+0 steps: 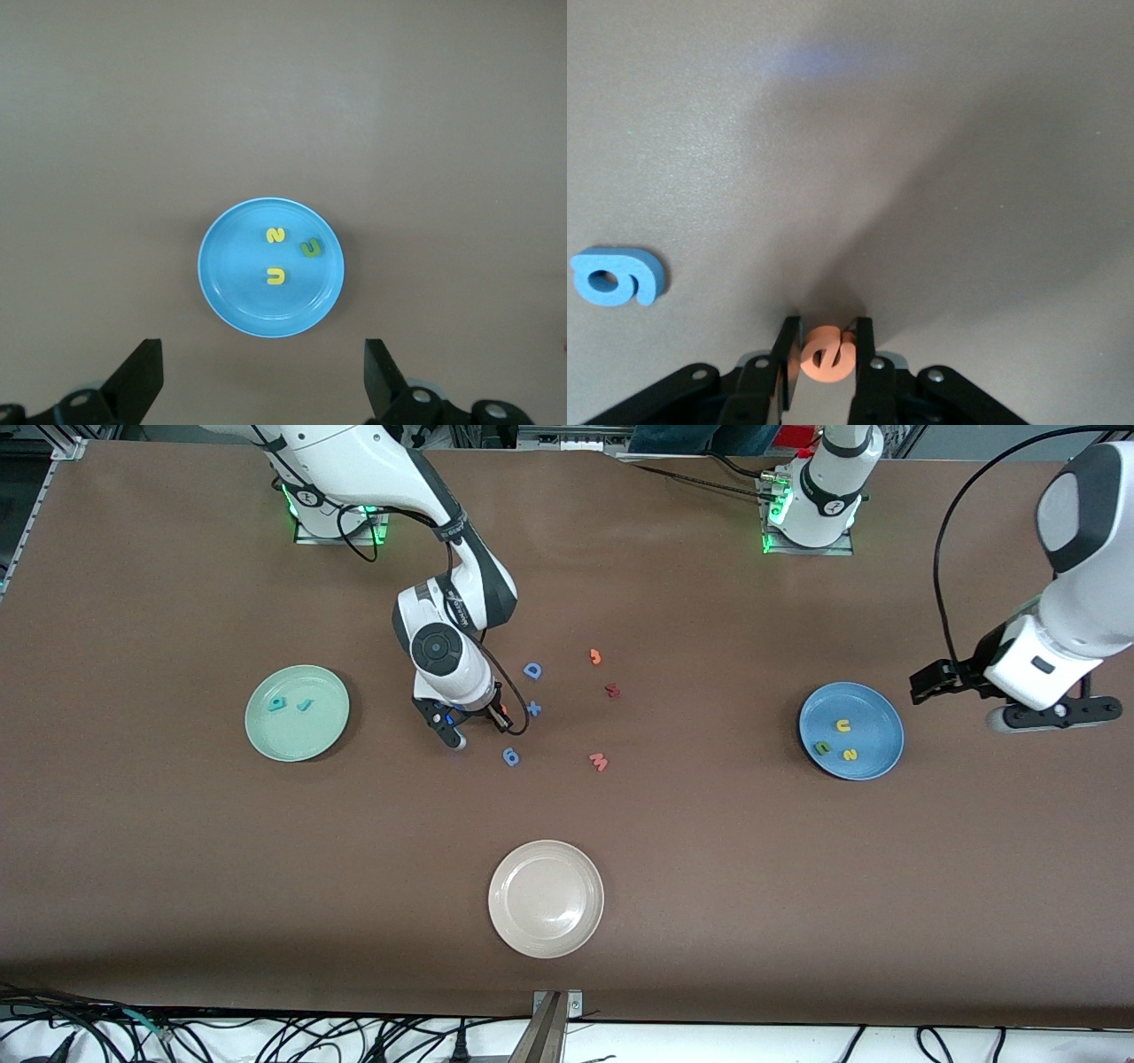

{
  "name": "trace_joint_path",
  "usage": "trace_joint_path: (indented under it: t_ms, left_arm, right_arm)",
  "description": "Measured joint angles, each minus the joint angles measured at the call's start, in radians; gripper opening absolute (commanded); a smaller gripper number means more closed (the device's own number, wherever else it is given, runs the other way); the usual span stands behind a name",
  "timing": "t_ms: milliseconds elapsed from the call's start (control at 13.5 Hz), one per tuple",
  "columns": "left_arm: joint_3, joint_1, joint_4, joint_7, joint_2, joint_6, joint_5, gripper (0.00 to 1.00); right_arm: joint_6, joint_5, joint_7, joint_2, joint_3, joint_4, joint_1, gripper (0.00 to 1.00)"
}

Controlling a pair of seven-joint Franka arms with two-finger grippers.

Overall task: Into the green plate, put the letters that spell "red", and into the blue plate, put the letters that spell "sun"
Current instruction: 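Grasp the orange e with the right gripper while the left gripper withdraws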

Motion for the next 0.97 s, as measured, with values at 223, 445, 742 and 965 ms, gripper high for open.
trace_joint_path:
  t_ms: [223,445,742,965]
  left_arm:
    - [0.066,-0.039,0.063,0.034,0.003,-0.065,-0.001,1.0]
    - [0.067,-0.044,0.16,0.04,0.002,-0.118,-0.001,1.0]
    - [0.06,-0.062,0.219,0.038,0.002,-0.151,-0.001,1.0]
    - [0.038,-0.071,0.221,0.032,0.002,-0.156,-0.001,1.0]
  right_arm:
    - [-0.071,0.0,-0.045,-0.009,-0.014,0.037,-0.01,0.06]
    - [-0.294,0.0,-0.141,-0.051,-0.043,0.121,-0.062,0.06]
    - [-0.528,0.0,-0.372,-0.128,-0.166,0.147,-0.093,0.06]
    - [-0.645,0.0,-0.601,-0.146,-0.296,0.139,-0.095,0.06]
